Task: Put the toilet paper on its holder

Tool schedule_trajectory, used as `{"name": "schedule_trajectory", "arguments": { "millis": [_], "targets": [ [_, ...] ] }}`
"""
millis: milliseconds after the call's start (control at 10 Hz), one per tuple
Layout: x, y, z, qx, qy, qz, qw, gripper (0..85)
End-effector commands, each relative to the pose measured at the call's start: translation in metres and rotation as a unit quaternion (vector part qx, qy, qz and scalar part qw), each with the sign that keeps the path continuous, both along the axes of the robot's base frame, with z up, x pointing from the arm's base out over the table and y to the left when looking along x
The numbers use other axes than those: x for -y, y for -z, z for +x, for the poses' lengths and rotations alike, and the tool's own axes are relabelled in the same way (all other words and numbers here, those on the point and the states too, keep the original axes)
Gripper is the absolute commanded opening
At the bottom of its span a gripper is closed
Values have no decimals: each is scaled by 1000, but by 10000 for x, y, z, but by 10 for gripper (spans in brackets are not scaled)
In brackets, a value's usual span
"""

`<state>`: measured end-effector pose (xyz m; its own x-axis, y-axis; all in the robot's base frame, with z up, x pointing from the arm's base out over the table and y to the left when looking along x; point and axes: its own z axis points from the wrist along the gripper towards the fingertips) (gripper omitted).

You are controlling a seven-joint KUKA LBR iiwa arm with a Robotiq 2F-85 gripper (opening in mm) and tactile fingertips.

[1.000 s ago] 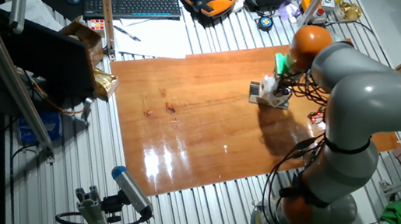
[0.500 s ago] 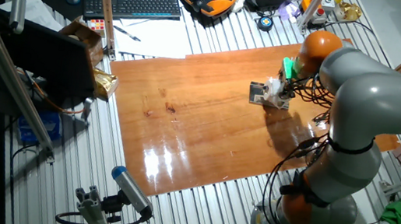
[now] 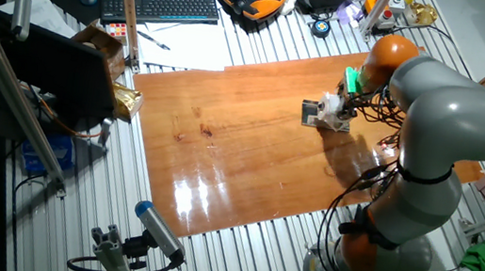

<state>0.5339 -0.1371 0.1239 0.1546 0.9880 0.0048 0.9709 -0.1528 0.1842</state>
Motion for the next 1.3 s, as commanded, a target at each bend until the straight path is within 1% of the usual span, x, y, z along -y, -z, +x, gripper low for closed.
{"name": "schedule_trajectory", "arguments": {
  "millis": [0,100,200,300,400,500,600,700,800,900,1000,1100,1200],
  "targets": [
    [5,-15,19,0,1,-2,1000,850],
    [18,-35,25,-7,-8,-1,1000,850],
    [-9,-72,51,-12,-11,-3,1000,850],
    [-40,-112,73,-18,-10,-10,1000,850],
    [-57,-163,78,-20,-12,-11,1000,850],
    [-101,-214,86,-23,-14,-10,1000,850],
    [-196,-274,114,-25,-9,-15,1000,847],
    [-334,-338,152,-24,-3,-25,999,827],
    [-531,-427,203,-30,-3,-41,999,803],
    [-736,-516,231,-30,-8,-44,999,780],
    [-961,-584,242,-27,-19,-27,999,763],
    [-1165,-628,210,-26,-47,-32,998,717],
    [-1347,-656,155,-22,-76,-43,996,637]
  ]
}}
